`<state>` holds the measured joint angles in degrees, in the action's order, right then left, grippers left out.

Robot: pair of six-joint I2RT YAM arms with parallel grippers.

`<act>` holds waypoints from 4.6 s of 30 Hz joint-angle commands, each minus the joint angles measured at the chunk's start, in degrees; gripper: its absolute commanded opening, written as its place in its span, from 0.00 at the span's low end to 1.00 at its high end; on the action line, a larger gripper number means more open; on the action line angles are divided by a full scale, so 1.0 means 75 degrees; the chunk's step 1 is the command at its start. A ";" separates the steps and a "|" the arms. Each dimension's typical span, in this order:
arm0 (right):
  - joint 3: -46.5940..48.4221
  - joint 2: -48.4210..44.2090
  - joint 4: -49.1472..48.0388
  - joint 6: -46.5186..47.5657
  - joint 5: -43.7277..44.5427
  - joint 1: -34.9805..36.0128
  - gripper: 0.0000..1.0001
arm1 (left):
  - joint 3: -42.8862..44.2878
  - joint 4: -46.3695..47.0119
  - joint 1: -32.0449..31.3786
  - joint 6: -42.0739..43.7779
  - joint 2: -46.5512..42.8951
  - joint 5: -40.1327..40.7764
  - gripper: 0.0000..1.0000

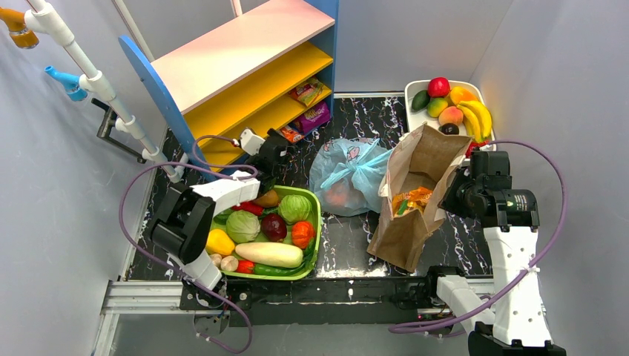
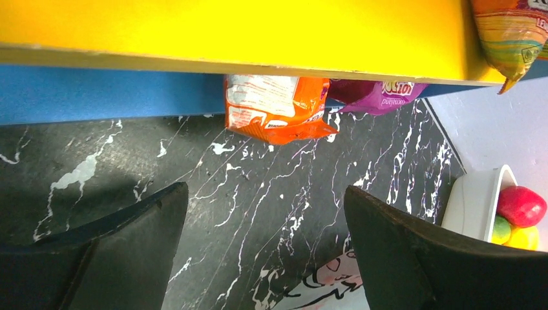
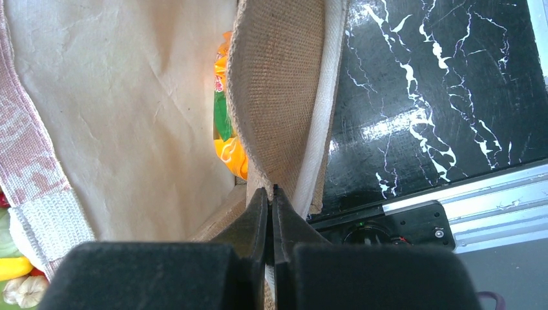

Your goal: Place the food into the grocery bag and tie it

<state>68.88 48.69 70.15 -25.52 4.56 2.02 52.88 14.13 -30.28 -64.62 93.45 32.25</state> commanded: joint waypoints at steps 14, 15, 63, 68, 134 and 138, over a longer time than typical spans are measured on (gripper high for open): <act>0.0107 0.0018 0.0246 0.0129 0.0288 0.0070 0.01 | 0.1199 0.0112 0.0201 -0.0056 0.1379 0.0539 0.93; 0.0119 0.0025 0.0246 0.0131 0.0297 0.0067 0.01 | 0.1291 0.0120 0.0205 -0.0035 0.1482 0.0553 0.93; 0.0715 0.0545 0.0372 0.0273 0.0550 0.0069 0.01 | 0.1624 0.1187 0.0745 0.0309 0.2474 -0.0643 0.15; 0.0753 0.0589 0.0327 0.0270 0.0440 0.0070 0.01 | 0.1188 0.1116 0.0745 0.0338 0.1863 -0.0992 0.11; 0.1286 0.0582 0.0194 -0.0018 -0.0122 0.0067 0.01 | 0.8060 -0.3437 -0.1704 0.4797 0.0177 -0.8265 0.00; 0.1251 0.0508 0.0211 -0.0009 -0.0105 0.0070 0.01 | 0.8207 -0.3362 -0.2192 0.4821 0.0555 -0.8287 0.00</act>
<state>75.66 53.78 73.12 -25.30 4.05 2.28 110.76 -14.66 -43.35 -28.80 97.54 -27.29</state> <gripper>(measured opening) 0.043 0.119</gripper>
